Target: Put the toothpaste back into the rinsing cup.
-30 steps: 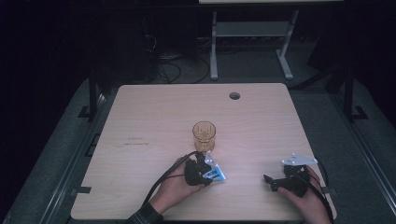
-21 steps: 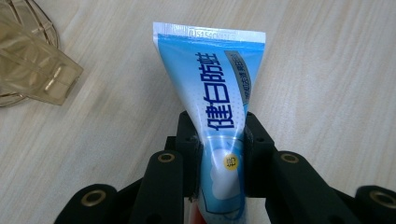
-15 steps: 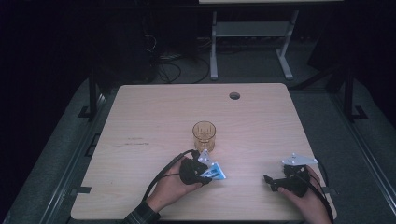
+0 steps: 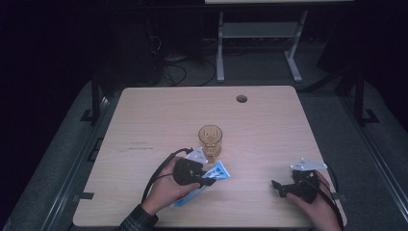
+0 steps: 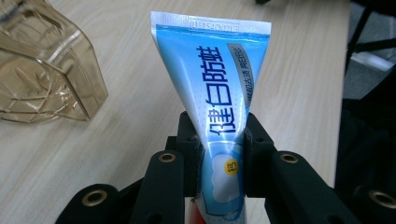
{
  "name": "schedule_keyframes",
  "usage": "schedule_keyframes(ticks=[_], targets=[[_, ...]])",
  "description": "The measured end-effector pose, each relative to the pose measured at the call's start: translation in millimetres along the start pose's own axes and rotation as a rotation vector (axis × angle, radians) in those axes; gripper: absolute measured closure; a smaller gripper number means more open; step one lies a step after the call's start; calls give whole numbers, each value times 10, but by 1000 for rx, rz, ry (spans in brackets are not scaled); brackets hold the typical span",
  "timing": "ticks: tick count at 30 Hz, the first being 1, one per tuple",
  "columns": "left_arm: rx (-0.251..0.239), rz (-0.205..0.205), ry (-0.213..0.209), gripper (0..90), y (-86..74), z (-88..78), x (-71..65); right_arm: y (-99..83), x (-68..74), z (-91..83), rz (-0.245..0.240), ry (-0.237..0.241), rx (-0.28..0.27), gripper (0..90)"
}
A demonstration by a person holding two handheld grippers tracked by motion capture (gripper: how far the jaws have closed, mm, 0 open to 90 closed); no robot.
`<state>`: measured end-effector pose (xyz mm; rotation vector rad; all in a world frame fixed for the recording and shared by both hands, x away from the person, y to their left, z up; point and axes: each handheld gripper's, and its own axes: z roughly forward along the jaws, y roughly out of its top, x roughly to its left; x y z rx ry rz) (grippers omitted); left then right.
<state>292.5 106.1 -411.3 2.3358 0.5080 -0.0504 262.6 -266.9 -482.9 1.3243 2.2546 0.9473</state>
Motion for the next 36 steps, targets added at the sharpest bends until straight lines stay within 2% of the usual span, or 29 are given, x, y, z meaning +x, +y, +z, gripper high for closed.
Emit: schedule_keyframes(ticks=[3, 9, 13, 17, 27, 36], targets=[[-35, 0, -17, 731, -11, -55, 13, 0, 0, 0, 0, 0, 0, 18], [-103, -4, -79, 729, -43, -162, 65, 0, 0, 0, 0, 0, 0, 17], [-136, -1, -96, 729, -56, -191, 91, 0, 0, 0, 0, 0, 0, 17], [-168, 10, -94, 728, -45, -209, 94, 0, 0, 0, 0, 0, 0, 18], [-210, 28, -76, 726, 40, -325, 124, 0, 0, 0, 1, 0, 0, 18], [-260, 18, -68, 724, 140, -478, 184, 0, 1, -1, 2, 0, 0, 18]])
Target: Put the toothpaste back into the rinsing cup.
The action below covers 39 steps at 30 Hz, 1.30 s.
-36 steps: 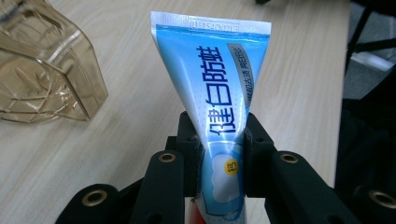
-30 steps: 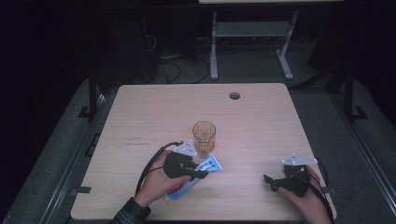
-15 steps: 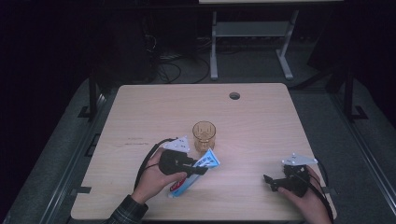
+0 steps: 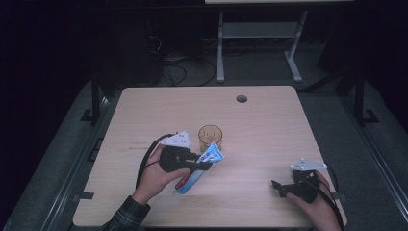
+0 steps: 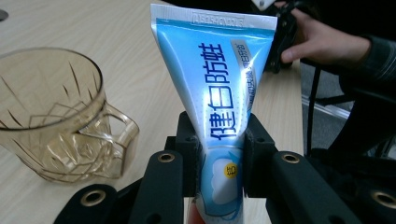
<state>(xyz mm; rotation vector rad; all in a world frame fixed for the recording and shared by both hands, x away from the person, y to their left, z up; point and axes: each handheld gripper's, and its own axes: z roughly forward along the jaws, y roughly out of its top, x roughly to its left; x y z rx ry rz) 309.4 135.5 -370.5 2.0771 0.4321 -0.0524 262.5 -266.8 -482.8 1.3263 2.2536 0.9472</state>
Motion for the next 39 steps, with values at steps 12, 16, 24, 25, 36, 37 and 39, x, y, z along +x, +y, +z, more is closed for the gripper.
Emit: schedule_keyframes(ticks=[12, 16, 24, 25, 36, 37, 39], targets=[[-44, 14, 29, 722, 207, -95, 106, 0, 0, -1, -1, 1, -1, 17], [-57, 14, 41, 722, 274, -120, 142, 0, 0, -1, -1, 1, -1, 18], [-76, 25, 68, 722, 414, -182, 202, 0, 0, -1, -1, 2, -1, 17], [-81, 22, 70, 722, 427, -185, 206, 0, 0, -1, -1, 2, -1, 17], [-108, 37, 91, 722, 635, -282, 267, 0, 0, -1, -1, 2, -1, 17], [-110, 40, 95, 722, 663, -294, 278, 0, 0, -1, -1, 2, -1, 18], [-113, 43, 99, 722, 697, -304, 287, 0, 0, -1, -1, 2, -1, 17]])
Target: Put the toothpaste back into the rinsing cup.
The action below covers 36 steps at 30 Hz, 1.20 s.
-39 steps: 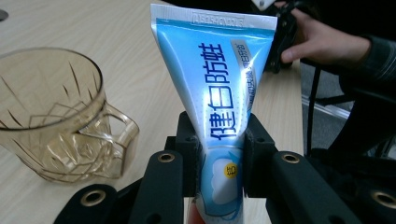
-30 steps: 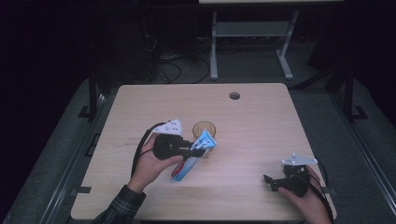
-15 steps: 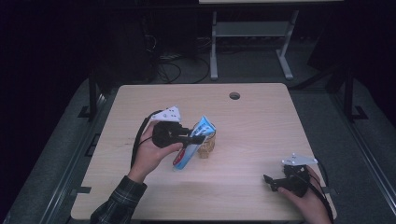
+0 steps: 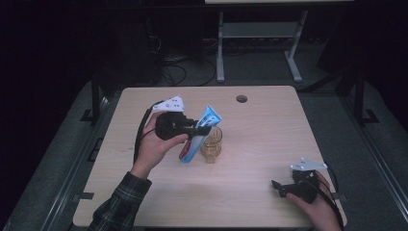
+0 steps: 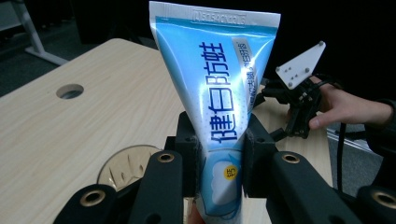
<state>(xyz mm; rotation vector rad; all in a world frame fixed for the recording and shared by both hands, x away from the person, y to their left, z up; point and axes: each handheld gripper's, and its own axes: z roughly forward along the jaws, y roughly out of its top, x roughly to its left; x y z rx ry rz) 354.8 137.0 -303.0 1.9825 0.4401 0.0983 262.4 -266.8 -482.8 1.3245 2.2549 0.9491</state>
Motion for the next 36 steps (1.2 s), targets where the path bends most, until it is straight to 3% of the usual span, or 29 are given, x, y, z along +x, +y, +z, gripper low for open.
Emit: schedule_keyframes(ticks=[20, 36], targets=[[-44, 33, 26, 721, 355, 65, 179, 0, 1, -2, -1, -1, 1, 18], [-76, 38, 47, 718, 447, 262, 333, 0, 1, 0, -4, 4, 0, 17]])
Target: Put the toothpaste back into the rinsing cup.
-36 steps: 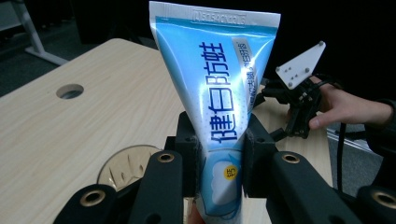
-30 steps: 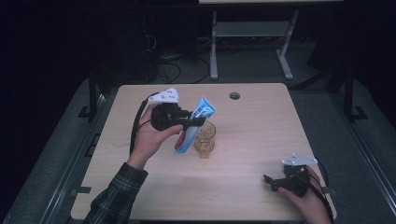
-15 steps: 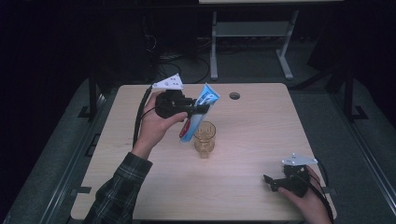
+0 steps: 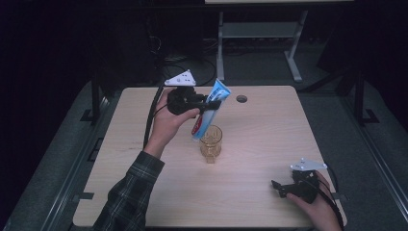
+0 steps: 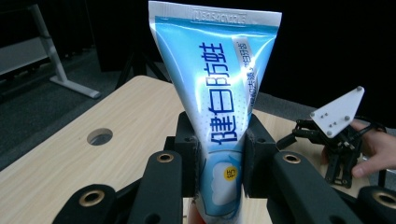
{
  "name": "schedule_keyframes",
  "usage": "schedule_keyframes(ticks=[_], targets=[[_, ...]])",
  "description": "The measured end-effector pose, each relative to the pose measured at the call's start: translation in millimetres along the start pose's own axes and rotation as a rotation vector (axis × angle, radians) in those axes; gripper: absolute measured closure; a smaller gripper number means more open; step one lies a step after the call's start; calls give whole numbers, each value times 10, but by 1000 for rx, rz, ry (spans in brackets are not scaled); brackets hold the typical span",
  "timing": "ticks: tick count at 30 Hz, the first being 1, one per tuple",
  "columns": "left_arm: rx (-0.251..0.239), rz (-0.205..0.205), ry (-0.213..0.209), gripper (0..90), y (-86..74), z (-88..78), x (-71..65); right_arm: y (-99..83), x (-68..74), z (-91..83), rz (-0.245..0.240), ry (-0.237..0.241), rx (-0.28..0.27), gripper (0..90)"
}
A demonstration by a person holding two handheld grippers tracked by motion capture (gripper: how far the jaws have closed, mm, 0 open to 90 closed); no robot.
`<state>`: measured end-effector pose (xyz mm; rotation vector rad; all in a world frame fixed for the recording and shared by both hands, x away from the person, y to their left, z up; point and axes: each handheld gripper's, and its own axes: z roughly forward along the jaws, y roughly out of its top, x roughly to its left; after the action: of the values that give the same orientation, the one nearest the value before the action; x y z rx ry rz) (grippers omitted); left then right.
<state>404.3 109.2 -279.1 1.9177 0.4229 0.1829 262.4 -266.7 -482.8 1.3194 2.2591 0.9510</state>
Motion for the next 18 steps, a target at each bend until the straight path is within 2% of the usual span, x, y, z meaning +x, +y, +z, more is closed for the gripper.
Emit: schedule_keyframes(ticks=[8, 18], targets=[[-14, -9, 12, 715, -12, 97, 69, -1, 1, 0, -2, 2, 0, 18], [-6, -6, 17, 712, -24, 224, 114, -3, 0, -2, -4, 4, -1, 17]])
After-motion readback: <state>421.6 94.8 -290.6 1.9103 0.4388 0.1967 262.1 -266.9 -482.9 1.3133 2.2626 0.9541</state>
